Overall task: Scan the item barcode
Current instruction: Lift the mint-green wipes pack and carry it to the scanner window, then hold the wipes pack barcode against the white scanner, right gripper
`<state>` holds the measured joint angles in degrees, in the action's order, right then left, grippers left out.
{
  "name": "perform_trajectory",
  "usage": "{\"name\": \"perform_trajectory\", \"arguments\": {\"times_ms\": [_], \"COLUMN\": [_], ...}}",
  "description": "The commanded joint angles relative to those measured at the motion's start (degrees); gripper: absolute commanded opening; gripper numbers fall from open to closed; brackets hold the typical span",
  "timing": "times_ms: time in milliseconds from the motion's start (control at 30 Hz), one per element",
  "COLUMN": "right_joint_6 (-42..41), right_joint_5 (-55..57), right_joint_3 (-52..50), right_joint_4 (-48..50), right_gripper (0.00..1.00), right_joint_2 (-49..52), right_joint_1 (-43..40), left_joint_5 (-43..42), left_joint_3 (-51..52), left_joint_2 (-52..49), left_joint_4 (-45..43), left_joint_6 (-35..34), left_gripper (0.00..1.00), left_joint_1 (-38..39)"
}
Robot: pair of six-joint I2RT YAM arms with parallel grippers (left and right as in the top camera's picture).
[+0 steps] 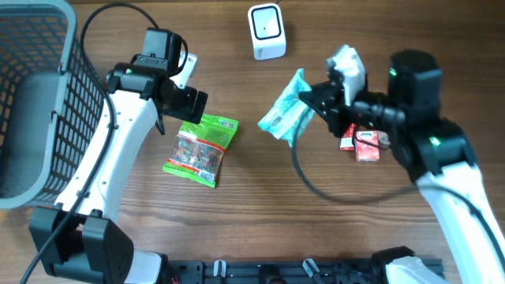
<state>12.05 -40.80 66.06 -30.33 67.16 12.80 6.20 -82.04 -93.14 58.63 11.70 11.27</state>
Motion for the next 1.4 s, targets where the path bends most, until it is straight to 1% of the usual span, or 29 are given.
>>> {"name": "perform_trajectory", "arguments": {"times_ms": [0,167,233,333,500,567,633,667,733,800,867,933,1033,1067,1100,1133,1167,1267,1300,1367], "right_joint_6": [-0.02,-0.07,-0.24,-0.5,-9.64,-12.68,-20.85,-23.5,-24.76,-26.14,-26.03,-25.68,-25.53,-25.33,-23.41,-22.38,-22.01,-16.48,-14.03,-4.79], "right_joint_5": [-2.95,-11.74,-13.14,-12.37,-0.81,3.87,13.42,17.07,21.22,24.83,25.97,28.02,33.75,35.3,37.42,40.19,45.55,63.01,67.58,77.83], "right_joint_3": [1.11,1.11,1.11,1.09,1.09,1.09,1.11,1.16,2.23,5.35,12.48,21.86,39.89,44.81,49.9,52.11,53.9,54.4,54.38,54.38], "right_joint_4": [-1.31,-2.05,-2.16,-3.61,-3.37,-1.92,1.09,2.34,3.89,4.07,1.36,-3.63,-12.83,-14.45,-15.1,-14.67,-13.49,-6.6,-4.33,3.04], "right_gripper": [0.04,0.04,0.04,0.04,0.04,0.04,0.04,0.04,0.04,0.04,0.04,0.04,0.04,0.04,0.04,0.04,0.04,0.04,0.04,0.04], "right_joint_2": [-5.97,-7.96,-7.54,-5.66,-1.38,1.18,3.21,3.87,5.05,6.93,10.6,15.54,25.9,28.96,32.5,34.45,36.63,42.6,44.59,50.62], "right_joint_1": [-0.02,-0.02,-0.02,-0.02,0.2,1.55,3.1,3.58,4.35,4.92,5.03,5.05,5.27,5.53,6.23,6.93,8.22,13.4,14.91,18.47], "left_joint_5": [0.52,0.52,0.52,0.52,0.52,0.52,0.52,0.52,0.52,0.52,0.52,0.52,0.52,0.52,0.52,0.52,0.52,0.52,0.52,0.52], "left_joint_3": [-0.57,-0.57,-0.57,-0.57,-0.57,-0.57,-0.57,-0.57,-0.57,-0.57,-0.57,-0.57,-0.57,-0.57,-0.57,-0.57,-0.57,-0.57,-0.57,-0.57], "left_joint_2": [0.24,0.24,0.24,0.24,0.24,0.24,0.24,0.24,0.24,0.24,0.24,0.24,0.24,0.24,0.24,0.24,0.24,0.24,0.24,0.24], "left_joint_4": [-0.15,-0.15,-0.15,-0.15,-0.15,-0.15,-0.15,-0.15,-0.15,-0.15,-0.15,-0.15,-0.15,-0.15,-0.15,-0.15,-0.15,-0.15,-0.15,-0.15], "left_joint_6": [0.48,0.48,0.48,0.48,0.48,0.48,0.48,0.48,0.48,0.48,0.48,0.48,0.48,0.48,0.48,0.48,0.48,0.48,0.48,0.48], "left_gripper": [1.0,1.0,1.0,1.0,1.0,1.0,1.0,1.0,1.0,1.0,1.0,1.0,1.0,1.0,1.0,1.0,1.0,1.0,1.0,1.0], "left_joint_1": [0.13,0.13,0.13,0.13,0.13,0.15,0.13,0.13,0.13,0.13,0.13,0.13,0.13,0.13,0.13,0.13,0.13,0.13,0.13,0.13]}}
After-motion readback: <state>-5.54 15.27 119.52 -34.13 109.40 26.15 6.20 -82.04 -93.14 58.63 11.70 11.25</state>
